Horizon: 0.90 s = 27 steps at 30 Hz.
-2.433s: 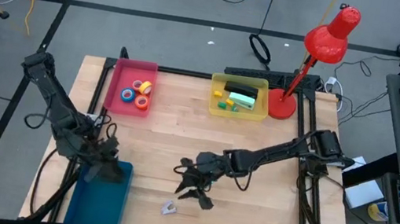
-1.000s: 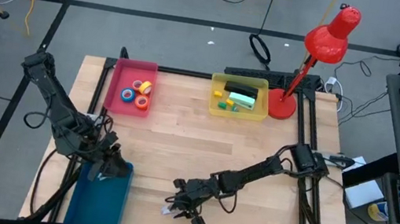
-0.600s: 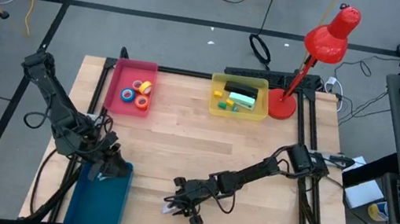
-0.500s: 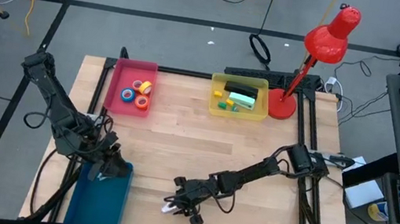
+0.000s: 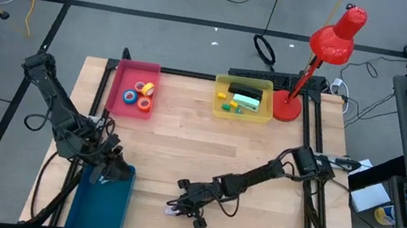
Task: Pick and place Stapler, Stapler remover, tape
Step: Put the purple staple remover into the blue bin
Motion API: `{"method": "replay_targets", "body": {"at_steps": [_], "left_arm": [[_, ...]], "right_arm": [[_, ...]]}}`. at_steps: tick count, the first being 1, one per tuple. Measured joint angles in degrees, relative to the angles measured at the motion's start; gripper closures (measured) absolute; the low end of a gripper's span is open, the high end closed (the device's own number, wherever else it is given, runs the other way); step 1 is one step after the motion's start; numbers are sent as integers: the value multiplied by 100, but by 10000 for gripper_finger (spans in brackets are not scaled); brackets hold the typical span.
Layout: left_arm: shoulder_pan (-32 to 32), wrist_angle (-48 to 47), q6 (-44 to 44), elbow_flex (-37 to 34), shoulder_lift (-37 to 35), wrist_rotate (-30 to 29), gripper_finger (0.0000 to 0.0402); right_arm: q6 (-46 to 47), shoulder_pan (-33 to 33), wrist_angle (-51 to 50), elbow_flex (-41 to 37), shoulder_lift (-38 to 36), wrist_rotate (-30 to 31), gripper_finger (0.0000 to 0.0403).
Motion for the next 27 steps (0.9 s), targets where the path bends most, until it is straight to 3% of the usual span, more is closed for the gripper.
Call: {"method": "replay_targets", "body": {"at_steps": [21, 27], "left_arm": [[0, 7, -28, 0, 0, -4, 218], [0, 3, 57, 0, 0, 45, 218]], "right_arm": [[528, -216, 287, -2, -25, 108, 365], [535, -364, 354, -7, -403, 106, 365]]}}
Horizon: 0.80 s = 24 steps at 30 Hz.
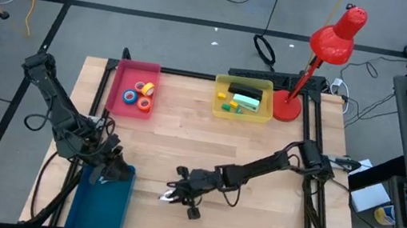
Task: Pick and place Stapler, Stapler remover, tape
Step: Put the purple staple remover into the blue bin
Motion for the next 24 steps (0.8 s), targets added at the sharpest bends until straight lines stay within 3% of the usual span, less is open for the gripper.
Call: {"method": "replay_targets", "body": {"at_steps": [14, 24], "left_arm": [[0, 4, 720, -2, 44, -14, 218], [301, 4, 399, -2, 44, -795, 218]], "right_arm": [[180, -552, 1271, 36, -924, 56, 365], [-345, -584, 1339, 219, -909, 734, 365]]}}
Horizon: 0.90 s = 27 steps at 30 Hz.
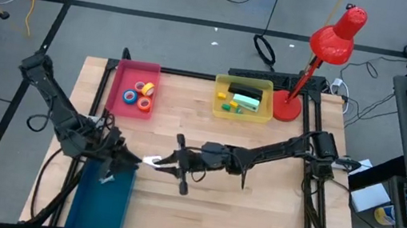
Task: Pick and place Stapler, Stapler remover, tape
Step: Put the purple staple remover into the blue bin
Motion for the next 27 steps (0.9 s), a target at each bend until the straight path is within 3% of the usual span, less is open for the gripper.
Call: {"method": "replay_targets", "body": {"at_steps": [8, 14, 21, 24, 27], "left_arm": [[554, 144, 146, 0, 0, -2, 218], [888, 163, 269, 0, 0, 6, 218], [1275, 266, -21, 0, 303, 528, 218], [1392, 413, -89, 0, 482, 662, 237], [1486, 713, 61, 0, 622, 848, 282]], "right_arm": [[-466, 18, -891, 468, 4, 346, 365], [-544, 18, -833, 482, 0, 365, 365], [-552, 22, -869, 478, 4, 344, 365], [-554, 22, -911, 474, 9, 335, 365], [-554, 22, -965, 473, 9, 334, 365]]}}
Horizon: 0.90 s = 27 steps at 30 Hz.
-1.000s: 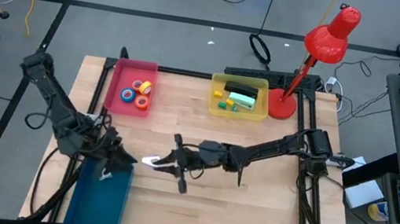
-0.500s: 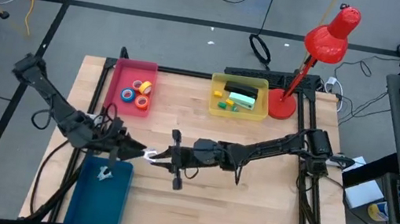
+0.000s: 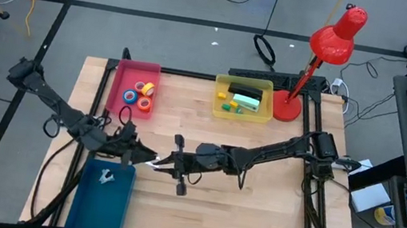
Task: Pick and place Stapler, Stapler remover, tape
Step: Put the purple staple remover into the blue bin
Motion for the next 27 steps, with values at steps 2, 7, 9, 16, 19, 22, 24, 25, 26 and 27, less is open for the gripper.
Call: {"method": "replay_targets", "body": {"at_steps": [2, 7, 9, 16, 19, 22, 24, 25, 26, 27], "left_arm": [[54, 124, 103, 0, 44, 155, 321], [82, 167, 223, 0, 51, 361, 389], [80, 171, 140, 0, 51, 414, 385], [50, 134, -11, -2, 47, 676, 393], [-12, -25, -149, -2, 47, 814, 398], [-103, -129, -283, -2, 44, 865, 397], [-155, -157, -351, -2, 44, 906, 398], [-172, -170, -369, -2, 42, 925, 399], [-203, -178, -401, -2, 42, 923, 399], [-226, -179, -415, -2, 42, 928, 398]], "right_arm": [[2, 0, -47, 0, 0, 2, 363], [26, 5, -61, 0, 0, -20, 360], [24, 23, -67, 0, 0, -33, 356], [177, 85, -189, 19, -13, -22, 319], [194, 123, -243, 20, -13, -15, 305], [197, 137, -285, 20, -13, -13, 295], [213, 138, -336, 20, -13, -22, 289], [241, 139, -353, 20, -13, -22, 287], [298, 140, -366, 20, -13, -28, 284], [345, 140, -367, 20, -13, -40, 282]]}}
